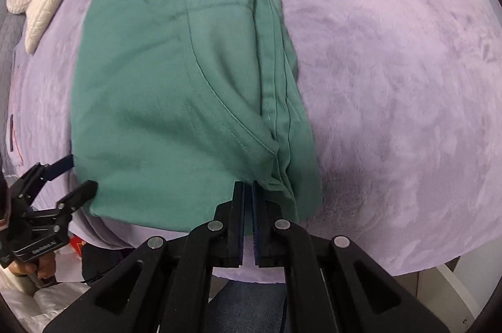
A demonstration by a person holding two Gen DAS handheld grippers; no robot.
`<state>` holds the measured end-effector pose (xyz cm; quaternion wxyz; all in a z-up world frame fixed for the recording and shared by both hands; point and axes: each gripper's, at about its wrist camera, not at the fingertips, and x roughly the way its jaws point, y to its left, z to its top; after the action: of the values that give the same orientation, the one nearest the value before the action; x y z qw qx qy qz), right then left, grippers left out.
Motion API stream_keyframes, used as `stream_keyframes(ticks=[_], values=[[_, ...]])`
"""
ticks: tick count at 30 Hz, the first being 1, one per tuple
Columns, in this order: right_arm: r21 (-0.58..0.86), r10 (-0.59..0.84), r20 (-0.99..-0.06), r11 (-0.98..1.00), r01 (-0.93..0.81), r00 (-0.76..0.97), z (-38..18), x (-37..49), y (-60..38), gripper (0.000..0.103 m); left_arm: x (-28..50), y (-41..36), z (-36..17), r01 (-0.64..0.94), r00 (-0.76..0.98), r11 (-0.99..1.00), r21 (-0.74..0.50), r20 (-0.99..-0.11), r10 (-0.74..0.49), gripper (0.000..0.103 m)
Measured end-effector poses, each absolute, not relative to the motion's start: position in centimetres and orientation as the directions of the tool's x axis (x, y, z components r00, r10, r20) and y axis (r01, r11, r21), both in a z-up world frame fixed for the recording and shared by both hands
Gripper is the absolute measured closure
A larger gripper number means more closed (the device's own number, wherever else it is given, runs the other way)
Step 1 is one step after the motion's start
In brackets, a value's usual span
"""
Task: Fold small clothes
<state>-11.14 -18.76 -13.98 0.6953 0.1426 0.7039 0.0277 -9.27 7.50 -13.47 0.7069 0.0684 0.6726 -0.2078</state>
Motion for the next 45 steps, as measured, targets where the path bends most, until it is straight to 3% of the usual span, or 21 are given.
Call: stream_keyframes(ticks=[14,16,17,18,22,26,45], values=[[0.306,0.292,-0.947,0.947,0.101,0.134,-5.9,-8.3,-21.9,0.096,-7.1,5.8,-7.9,0.248,0.164,0.969,-0.021,-0.984,-0.063,0.027],[0.302,0.285,-0.944,0.949,0.089,0.167,-4.6,-7.4,-21.8,0.072,-6.5,5.7,-6.7,0.207,0.197,0.978,-0.017,-0.979,-0.059,0.026],[0.295,0.276,-0.943,0.952,0.082,0.186,-3.9,-7.0,-21.8,0.037,-6.3,5.6,-6.2,0.194,0.223,0.981,-0.014,-0.973,-0.058,0.021],[0.287,0.267,-0.941,0.955,0.076,0.206,-3.2,-6.7,-21.5,0.018,-6.0,5.8,-5.6,0.176,0.235,0.984,-0.001,-0.971,-0.043,0.0],[0.249,0.227,-0.942,0.966,0.062,0.247,-1.6,-5.7,-20.4,0.017,-5.4,5.8,-4.5,0.119,0.245,0.993,0.008,-0.969,-0.022,0.0],[0.184,0.158,-0.946,0.98,0.07,0.283,-0.7,-5.8,-19.7,0.0,-5.4,5.8,-3.4,0.092,0.266,0.995,0.029,-0.964,0.003,0.0],[0.133,0.102,-0.943,0.988,0.077,0.316,0.7,-5.8,-19.1,0.0,-4.7,5.8,-2.0,0.065,0.267,0.996,0.053,-0.963,0.033,0.0]])
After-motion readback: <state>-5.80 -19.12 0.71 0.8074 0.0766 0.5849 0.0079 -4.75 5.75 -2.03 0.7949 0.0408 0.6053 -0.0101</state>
